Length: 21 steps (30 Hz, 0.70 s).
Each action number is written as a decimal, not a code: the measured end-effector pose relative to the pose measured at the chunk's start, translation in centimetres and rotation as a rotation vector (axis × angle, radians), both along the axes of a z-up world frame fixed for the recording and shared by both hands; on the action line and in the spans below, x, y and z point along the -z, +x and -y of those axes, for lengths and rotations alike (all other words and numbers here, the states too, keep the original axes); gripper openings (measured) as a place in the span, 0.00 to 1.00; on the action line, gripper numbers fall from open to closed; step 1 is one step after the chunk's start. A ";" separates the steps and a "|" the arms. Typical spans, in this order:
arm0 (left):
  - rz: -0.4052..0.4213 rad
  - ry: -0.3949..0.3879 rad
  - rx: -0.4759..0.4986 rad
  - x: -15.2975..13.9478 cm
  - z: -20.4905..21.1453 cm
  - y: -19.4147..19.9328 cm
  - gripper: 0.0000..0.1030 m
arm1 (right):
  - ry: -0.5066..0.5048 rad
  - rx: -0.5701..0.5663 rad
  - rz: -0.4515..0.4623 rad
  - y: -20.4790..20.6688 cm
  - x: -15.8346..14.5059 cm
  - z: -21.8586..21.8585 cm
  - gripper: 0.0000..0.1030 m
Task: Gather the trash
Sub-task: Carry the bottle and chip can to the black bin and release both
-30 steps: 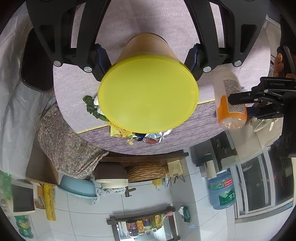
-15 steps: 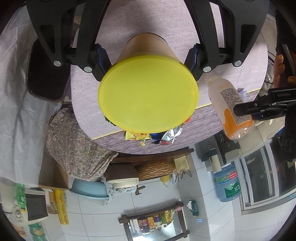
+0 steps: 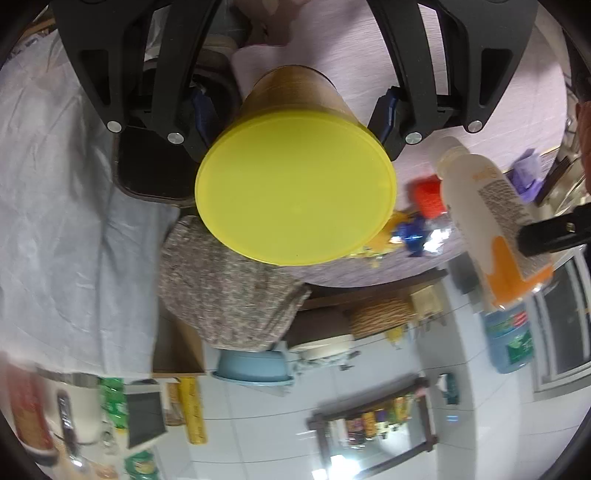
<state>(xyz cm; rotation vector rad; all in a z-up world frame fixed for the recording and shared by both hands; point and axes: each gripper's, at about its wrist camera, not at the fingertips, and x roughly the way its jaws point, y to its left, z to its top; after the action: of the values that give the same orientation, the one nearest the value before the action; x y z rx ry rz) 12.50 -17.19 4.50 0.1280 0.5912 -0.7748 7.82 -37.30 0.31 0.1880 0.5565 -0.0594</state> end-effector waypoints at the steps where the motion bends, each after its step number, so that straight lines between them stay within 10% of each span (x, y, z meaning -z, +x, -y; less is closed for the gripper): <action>1: -0.001 -0.005 0.008 0.0 0.8 0.2 0.60 | -0.004 0.024 -0.008 0.1 0.4 0.9 0.65; 21: -0.085 0.026 0.144 4.0 17.0 4.6 0.60 | 0.006 0.229 -0.295 8.3 14.6 12.1 0.65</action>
<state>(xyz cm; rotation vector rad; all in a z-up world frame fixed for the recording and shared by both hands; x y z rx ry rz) 17.09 -34.16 0.49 0.1641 0.6779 -0.9159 16.11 -49.43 -14.30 0.2502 0.8272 -0.3116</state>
